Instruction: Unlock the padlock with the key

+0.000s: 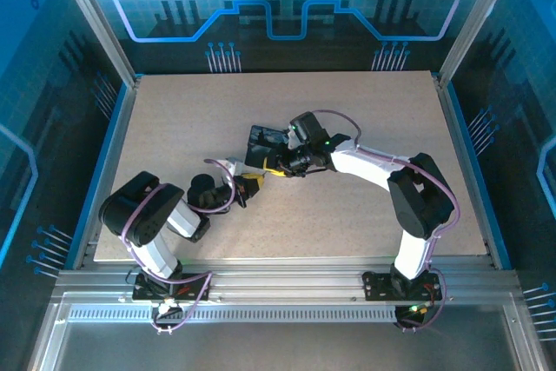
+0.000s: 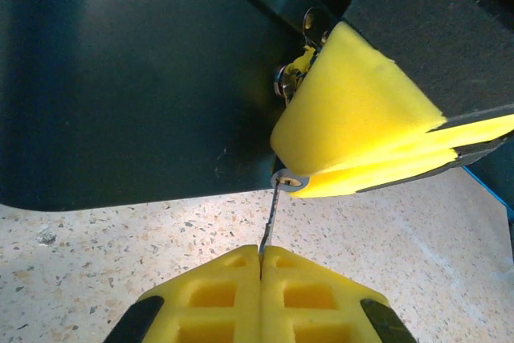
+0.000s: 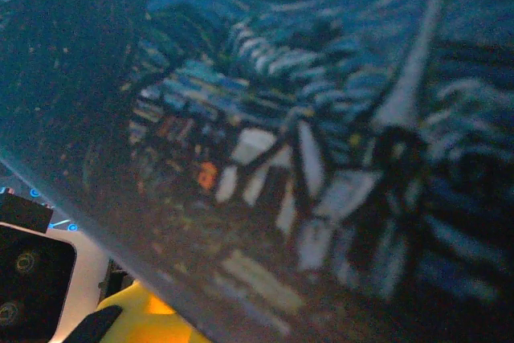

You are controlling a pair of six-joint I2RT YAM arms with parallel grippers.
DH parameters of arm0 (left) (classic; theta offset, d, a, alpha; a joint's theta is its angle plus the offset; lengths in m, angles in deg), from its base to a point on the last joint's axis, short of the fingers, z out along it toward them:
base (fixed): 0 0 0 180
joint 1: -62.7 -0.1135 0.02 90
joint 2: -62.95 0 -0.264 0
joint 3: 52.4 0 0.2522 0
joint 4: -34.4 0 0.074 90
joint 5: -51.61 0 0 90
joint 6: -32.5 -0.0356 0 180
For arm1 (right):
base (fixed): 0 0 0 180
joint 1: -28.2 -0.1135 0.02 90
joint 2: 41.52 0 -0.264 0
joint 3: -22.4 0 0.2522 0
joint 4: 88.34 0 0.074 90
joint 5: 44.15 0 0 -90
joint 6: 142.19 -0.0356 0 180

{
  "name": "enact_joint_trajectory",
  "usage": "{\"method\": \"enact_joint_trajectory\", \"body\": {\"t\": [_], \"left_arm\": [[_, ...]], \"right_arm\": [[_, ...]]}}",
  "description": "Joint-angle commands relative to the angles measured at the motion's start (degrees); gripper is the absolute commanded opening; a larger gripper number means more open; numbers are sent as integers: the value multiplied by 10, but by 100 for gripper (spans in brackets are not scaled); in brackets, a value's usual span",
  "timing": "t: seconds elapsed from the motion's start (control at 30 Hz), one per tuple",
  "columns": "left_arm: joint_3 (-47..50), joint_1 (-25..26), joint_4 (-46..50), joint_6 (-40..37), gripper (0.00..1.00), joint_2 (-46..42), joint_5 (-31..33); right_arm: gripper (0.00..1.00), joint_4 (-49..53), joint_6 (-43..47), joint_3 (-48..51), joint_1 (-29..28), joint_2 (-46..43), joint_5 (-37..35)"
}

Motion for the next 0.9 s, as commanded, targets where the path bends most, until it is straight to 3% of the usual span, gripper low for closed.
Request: {"method": "enact_joint_trajectory", "body": {"t": [0.0, 0.87], "left_arm": [[8, -3, -12, -20, 0, -18, -17], [-25, -8, -13, -5, 0, 26, 0]], "right_arm": [[2, -16, -2, 6, 5, -19, 12], [1, -21, -2, 3, -2, -13, 32]]}}
